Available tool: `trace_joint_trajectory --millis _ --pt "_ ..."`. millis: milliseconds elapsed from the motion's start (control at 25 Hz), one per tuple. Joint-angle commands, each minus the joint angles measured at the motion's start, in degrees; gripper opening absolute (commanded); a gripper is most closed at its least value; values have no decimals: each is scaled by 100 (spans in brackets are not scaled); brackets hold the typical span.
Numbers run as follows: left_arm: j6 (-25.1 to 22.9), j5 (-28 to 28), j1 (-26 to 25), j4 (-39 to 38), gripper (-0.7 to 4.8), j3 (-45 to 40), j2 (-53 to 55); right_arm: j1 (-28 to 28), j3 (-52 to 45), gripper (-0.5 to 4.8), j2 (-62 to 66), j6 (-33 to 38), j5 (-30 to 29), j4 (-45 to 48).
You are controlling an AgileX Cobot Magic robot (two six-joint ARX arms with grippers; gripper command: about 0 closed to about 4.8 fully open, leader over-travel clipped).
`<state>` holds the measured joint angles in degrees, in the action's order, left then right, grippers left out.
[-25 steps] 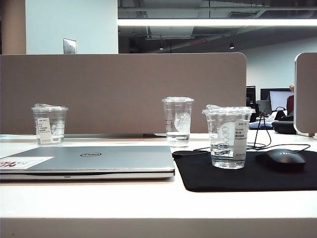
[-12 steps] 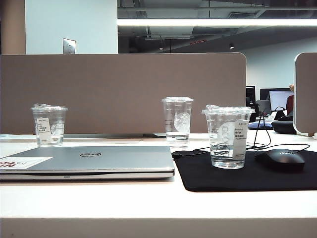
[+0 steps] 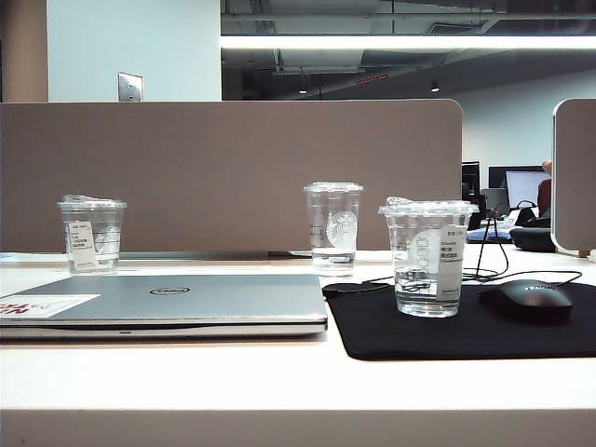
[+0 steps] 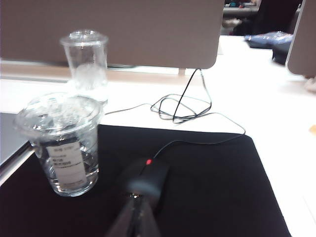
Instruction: Pick up the coffee cup on the middle and place it on the right side of the laptop.
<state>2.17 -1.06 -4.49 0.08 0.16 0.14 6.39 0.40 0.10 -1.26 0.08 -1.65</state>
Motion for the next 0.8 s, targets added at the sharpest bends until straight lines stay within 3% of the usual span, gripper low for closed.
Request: trace_joint_trajectory --millis 40,280,801 --pt "-20 24 -11 35 -5 20 2 -186 -31 -5 -15 15 179 179" --pt "-20 24 -11 35 -5 20 2 -619 -31 -5 -15 17 149 249" --pt "-20 24 -11 35 -5 20 2 -619 -31 -5 -15 15 133 428"
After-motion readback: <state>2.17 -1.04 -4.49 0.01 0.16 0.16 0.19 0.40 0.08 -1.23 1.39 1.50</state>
